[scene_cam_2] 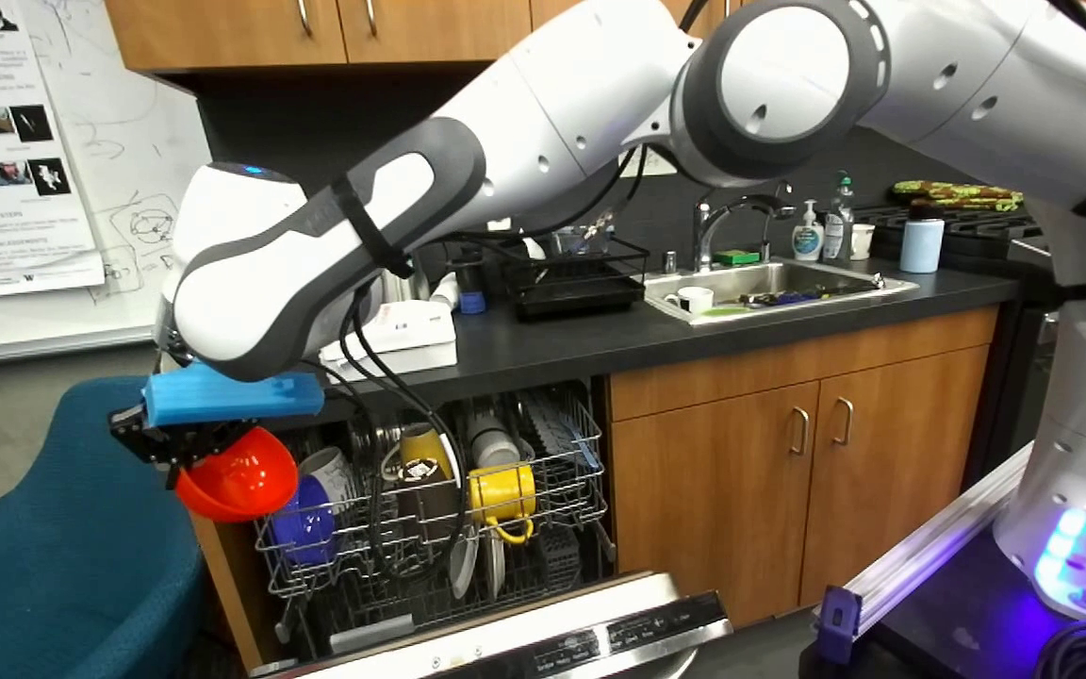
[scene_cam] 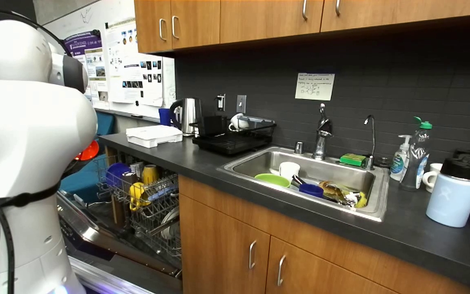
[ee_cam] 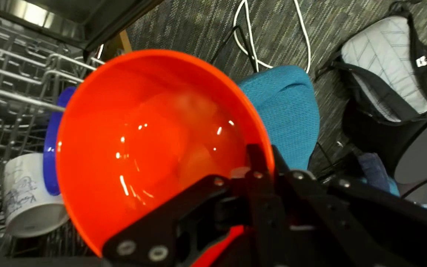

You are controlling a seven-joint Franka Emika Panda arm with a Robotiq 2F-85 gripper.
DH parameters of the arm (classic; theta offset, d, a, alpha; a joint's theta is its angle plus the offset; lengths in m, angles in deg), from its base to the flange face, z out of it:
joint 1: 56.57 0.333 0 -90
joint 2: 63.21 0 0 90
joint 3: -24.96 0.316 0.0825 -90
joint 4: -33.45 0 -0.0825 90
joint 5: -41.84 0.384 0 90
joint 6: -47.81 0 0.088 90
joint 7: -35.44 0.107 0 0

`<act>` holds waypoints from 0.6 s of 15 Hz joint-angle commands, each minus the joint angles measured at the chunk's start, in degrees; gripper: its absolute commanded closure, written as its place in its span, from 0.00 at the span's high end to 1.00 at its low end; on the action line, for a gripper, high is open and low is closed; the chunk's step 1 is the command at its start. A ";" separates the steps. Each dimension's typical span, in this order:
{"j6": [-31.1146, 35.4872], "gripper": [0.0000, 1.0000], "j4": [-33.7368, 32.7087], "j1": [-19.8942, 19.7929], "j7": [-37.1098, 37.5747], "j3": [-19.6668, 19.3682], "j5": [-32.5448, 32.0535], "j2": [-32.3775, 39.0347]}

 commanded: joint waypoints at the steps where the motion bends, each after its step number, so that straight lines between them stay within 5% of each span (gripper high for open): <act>1: 0.38 0.01 -2.32 -0.51 -0.26 -2.56 -1.53 1.20; 9: 3.78 0.01 1.50 -6.55 -3.98 -2.46 -0.15 -0.72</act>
